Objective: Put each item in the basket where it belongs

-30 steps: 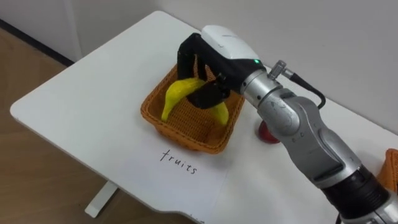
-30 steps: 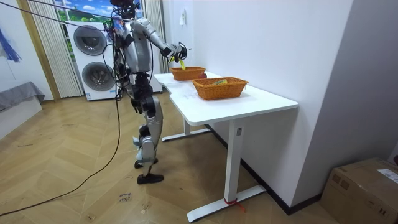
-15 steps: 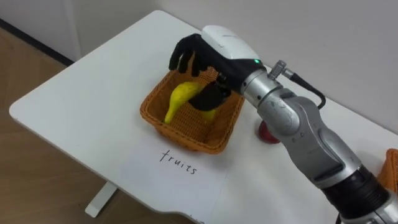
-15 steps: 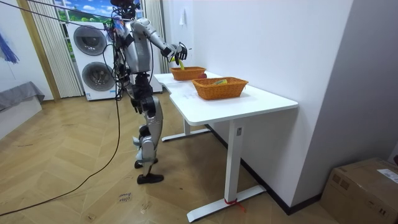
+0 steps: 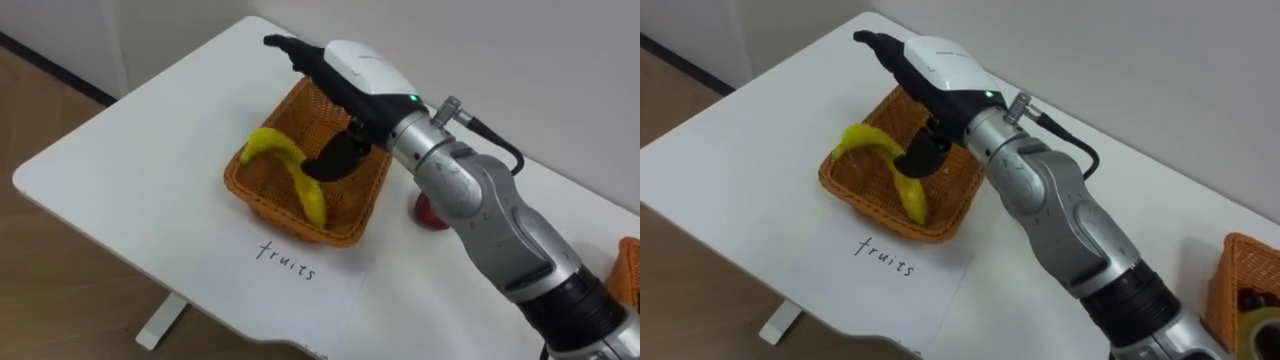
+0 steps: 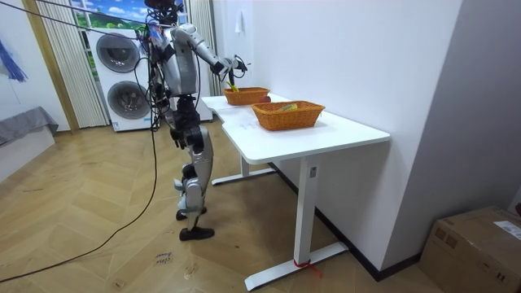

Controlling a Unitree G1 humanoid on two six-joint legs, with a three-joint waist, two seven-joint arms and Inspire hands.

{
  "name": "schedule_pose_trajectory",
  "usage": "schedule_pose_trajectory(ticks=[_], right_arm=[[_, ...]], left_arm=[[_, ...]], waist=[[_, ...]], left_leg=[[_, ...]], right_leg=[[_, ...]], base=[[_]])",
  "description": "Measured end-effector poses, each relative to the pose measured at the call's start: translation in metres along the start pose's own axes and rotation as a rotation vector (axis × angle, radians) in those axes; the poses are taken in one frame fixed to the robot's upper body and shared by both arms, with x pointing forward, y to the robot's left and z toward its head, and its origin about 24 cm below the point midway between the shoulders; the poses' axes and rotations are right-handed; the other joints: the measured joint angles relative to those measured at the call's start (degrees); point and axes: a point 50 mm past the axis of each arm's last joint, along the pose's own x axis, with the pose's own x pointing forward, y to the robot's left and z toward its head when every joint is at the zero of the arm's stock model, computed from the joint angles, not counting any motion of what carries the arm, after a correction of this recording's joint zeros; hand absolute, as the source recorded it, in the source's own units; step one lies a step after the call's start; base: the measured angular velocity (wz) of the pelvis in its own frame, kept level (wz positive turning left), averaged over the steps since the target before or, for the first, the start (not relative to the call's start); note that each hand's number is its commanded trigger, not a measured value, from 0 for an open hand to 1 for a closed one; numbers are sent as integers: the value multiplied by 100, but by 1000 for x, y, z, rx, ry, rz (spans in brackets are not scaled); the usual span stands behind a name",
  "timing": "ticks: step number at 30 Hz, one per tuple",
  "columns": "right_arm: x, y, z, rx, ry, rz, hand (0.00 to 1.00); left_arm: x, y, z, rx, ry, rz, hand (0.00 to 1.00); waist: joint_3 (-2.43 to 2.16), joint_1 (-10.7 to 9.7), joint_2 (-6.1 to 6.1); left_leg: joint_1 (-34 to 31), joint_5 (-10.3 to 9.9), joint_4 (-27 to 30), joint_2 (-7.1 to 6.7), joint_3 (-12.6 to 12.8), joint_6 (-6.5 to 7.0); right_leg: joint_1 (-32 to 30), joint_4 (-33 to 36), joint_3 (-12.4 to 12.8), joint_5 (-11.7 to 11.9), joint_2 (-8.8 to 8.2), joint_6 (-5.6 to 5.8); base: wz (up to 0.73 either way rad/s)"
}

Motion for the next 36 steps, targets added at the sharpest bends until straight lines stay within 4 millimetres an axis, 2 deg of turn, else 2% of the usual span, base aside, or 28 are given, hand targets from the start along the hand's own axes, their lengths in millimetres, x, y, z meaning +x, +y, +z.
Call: schedule_pose_trajectory(ticks=[5,8,12,15,17,19,23,26,28,32,34,36], right_arm=[[-3,-11,-7,25,5,-38,0],[-5,-20,-10,49,3,-94,0],[-6,-28,-13,124,-6,-145,0],[-10,-39,-19,207,4,-198,0],[-12,-47,-24,246,15,-248,0],[-16,-56,-30,289,28,-309,0],[-21,-66,-38,337,52,-395,0],[-24,-63,-48,367,97,-421,0],[-28,-54,-59,438,144,-421,0],[-38,-38,-78,547,236,-441,0],[-43,-27,-88,588,295,-448,0],[-45,-21,-91,656,314,-452,0]], left_arm=[[0,0,-1,-6,7,10,0],[-1,1,-3,-8,7,24,0],[-2,1,-4,-10,11,41,0],[-3,-3,-2,-20,10,40,0],[-4,-5,-1,-25,8,39,0],[-5,-9,-1,-29,12,32,0],[-7,-12,0,-37,14,30,0],[-9,-18,2,-44,15,15,0],[-11,-23,1,-46,21,-3,0],[-12,-27,-1,-46,29,-15,0],[-14,-32,-1,-50,34,-26,0],[-16,-36,-4,-45,38,-39,0]], waist=[[-14,-79,46],[-20,-194,136],[-66,-377,258],[-60,-479,355],[-62,-520,378],[-65,-678,415],[-68,-847,485],[-77,-936,611],[-75,-964,727],[-80,-976,855],[-103,-977,919],[-101,-1067,978]], left_leg=[[11,1,7,-5,-1,1],[48,1,3,-7,-1,1],[79,5,-8,-5,11,-6],[114,5,-29,-5,26,-6],[117,5,-40,-3,55,-6],[114,5,-10,-11,17,-6],[118,5,-2,-10,32,-6],[159,5,3,-9,71,-6],[231,5,-9,-6,85,-5],[271,6,-30,0,99,-6],[276,6,-29,3,149,-6],[265,7,-24,0,145,-4]], right_leg=[[27,-18,31,1,-1,-1],[78,-50,33,1,0,0],[133,-96,32,1,5,0],[171,-97,32,1,2,0],[161,-97,32,0,3,0],[180,-95,33,1,0,0],[181,-93,33,1,-1,0],[206,-85,41,1,-5,1],[272,-88,48,1,-5,1],[298,-85,49,1,-8,1],[286,-85,84,1,-10,1],[285,-87,81,1,-16,1]], base=[[0],[0],[-1],[-1],[-2],[5],[-1],[-6],[0],[-1],[-9],[0]])
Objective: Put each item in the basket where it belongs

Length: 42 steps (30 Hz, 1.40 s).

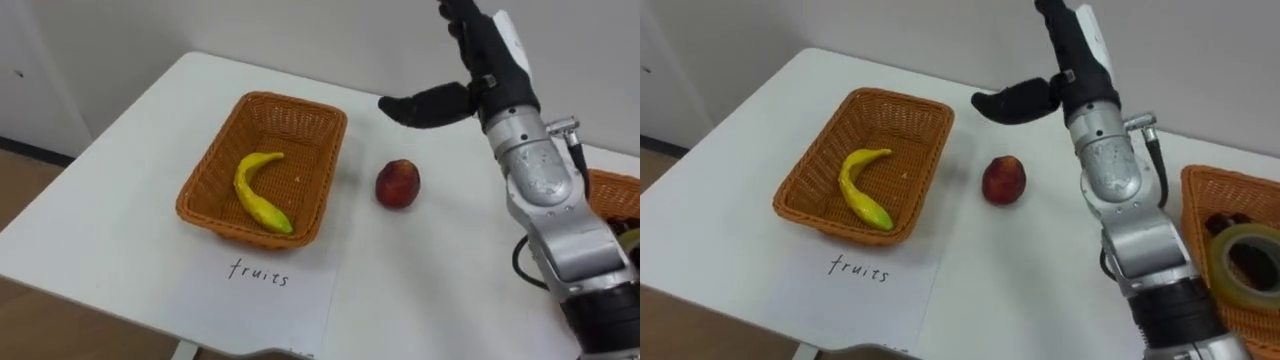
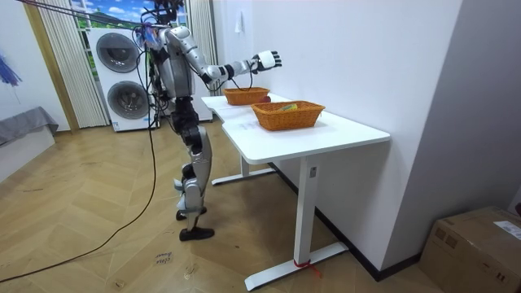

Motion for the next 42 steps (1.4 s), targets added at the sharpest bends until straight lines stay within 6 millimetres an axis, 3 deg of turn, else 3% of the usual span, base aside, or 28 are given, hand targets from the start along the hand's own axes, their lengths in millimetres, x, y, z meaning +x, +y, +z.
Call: schedule_pose_trajectory(ticks=[8,14,21,30,36,42], right_arm=[[-1,1,-16,132,80,-24,0],[-7,10,-35,222,157,-21,0],[-21,18,-54,363,251,-43,0],[-24,17,-64,353,294,-75,0],[-24,17,-64,353,296,-78,0],[-26,16,-72,346,331,-90,0]], left_arm=[[-2,-7,2,3,-9,-15,0],[-4,-10,2,20,-16,-27,0],[-6,-15,1,43,-21,-44,0],[-8,-18,-6,46,-3,-52,0],[-8,-19,-4,52,-10,-57,0],[-9,-22,-6,62,-5,-82,0]], waist=[[-15,-71,22],[32,-101,93],[34,-73,156],[-36,-70,127],[-4,-73,175],[12,-70,127]], left_leg=[[24,10,19,-3,-24,-6],[45,10,42,-10,-85,-5],[-50,12,108,-41,-146,-7],[-61,46,110,-120,-232,51],[-63,47,71,-108,-236,47],[-66,49,67,-120,-233,52]], right_leg=[[46,1,-31,0,1,0],[97,0,-57,0,0,0],[73,-10,-143,-16,-28,20],[89,-1,-258,-37,-100,68],[95,9,-341,-37,-106,69],[92,3,-368,-42,-124,78]], base=[[1],[4],[5],[7],[2],[1]])
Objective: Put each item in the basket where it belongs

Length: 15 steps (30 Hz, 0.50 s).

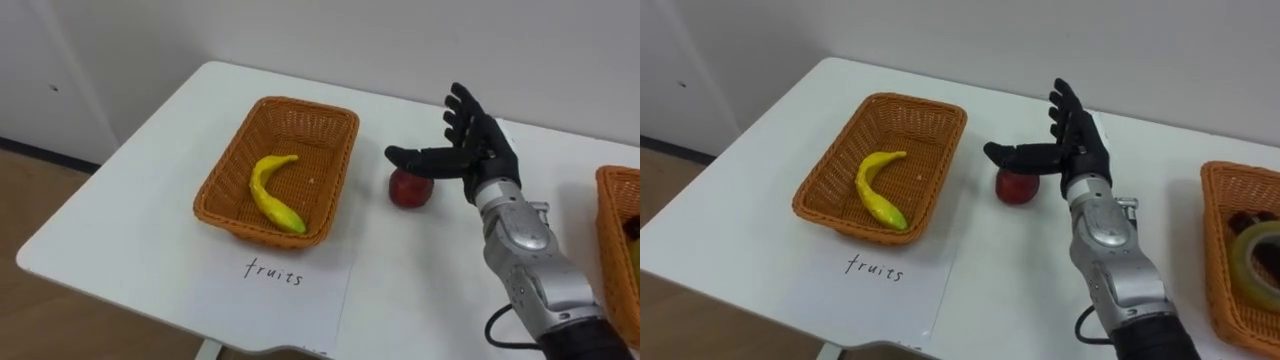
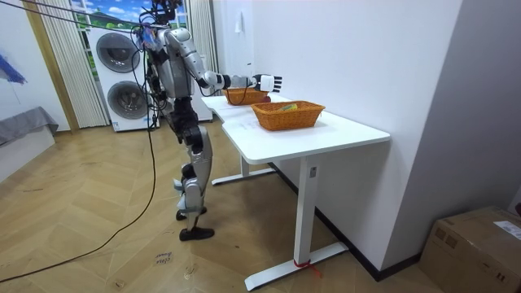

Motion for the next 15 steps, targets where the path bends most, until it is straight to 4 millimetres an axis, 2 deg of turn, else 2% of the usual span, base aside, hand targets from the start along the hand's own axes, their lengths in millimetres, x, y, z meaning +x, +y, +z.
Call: schedule_pose_trajectory(ticks=[9,15], right_arm=[[0,-1,-2,-5,7,0,0],[0,-7,-17,-18,69,-16,0]], left_arm=[[0,-1,0,2,6,-12,0],[-1,-3,-4,2,14,-19,0]], waist=[[-3,-36,-59],[-2,-53,-55]], left_leg=[[-3,3,-11,-8,2,7],[-3,3,-11,-5,5,6]], right_leg=[[-1,2,3,-7,-5,11],[1,2,12,-6,-2,11]], base=[[0],[0]])
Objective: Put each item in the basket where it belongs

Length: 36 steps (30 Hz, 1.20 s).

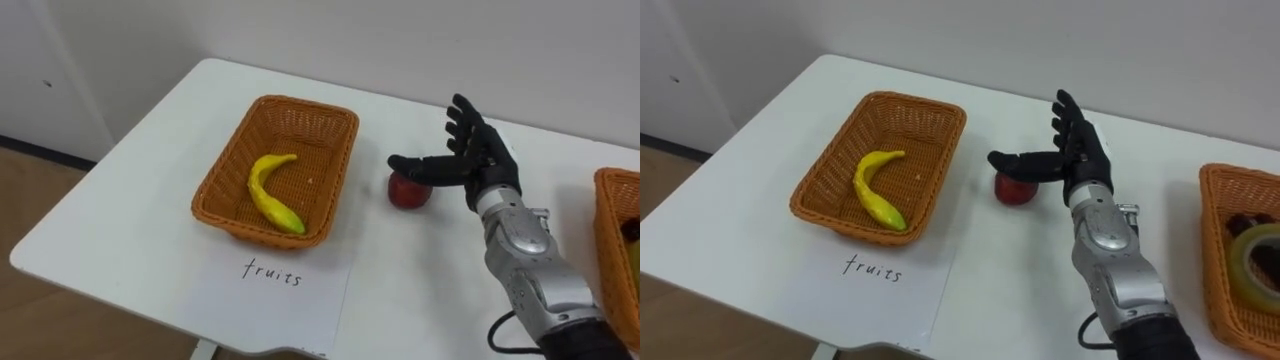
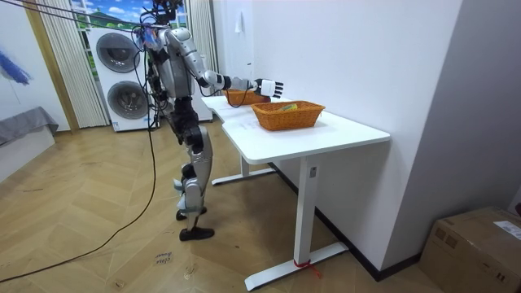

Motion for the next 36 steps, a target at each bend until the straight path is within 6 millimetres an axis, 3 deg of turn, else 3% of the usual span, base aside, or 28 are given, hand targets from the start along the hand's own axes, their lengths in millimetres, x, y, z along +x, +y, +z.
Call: schedule_pose_trajectory(ticks=[8,15,26,28,36], right_arm=[[0,-4,-10,-9,41,-12,0],[0,-5,-10,-9,42,-13,0],[0,-6,-14,-13,58,-23,0],[0,-6,-14,-15,58,-21,0],[0,-6,-14,-29,56,-17,0]], left_arm=[[-3,-4,-9,3,24,-12,0],[-4,-5,-12,4,31,-15,0],[-4,-6,-14,3,42,-21,0],[-4,-7,-15,5,44,-23,0],[-4,-7,-14,6,37,-25,0]], waist=[[-7,-64,-1],[-49,-65,-4],[-43,-64,-25],[-22,-62,-58],[-35,-66,-115]], left_leg=[[-1,0,6,-2,0,1],[-1,2,27,-5,-4,2],[-100,12,67,-25,-7,16],[-115,22,55,-35,-6,23],[-115,27,55,-61,-6,36]], right_leg=[[0,-1,14,0,0,0],[12,3,29,0,0,0],[-65,7,39,-8,-18,6],[-94,9,55,-10,-25,9],[-95,22,12,-26,-54,39]], base=[[0],[0],[0],[0],[3]])
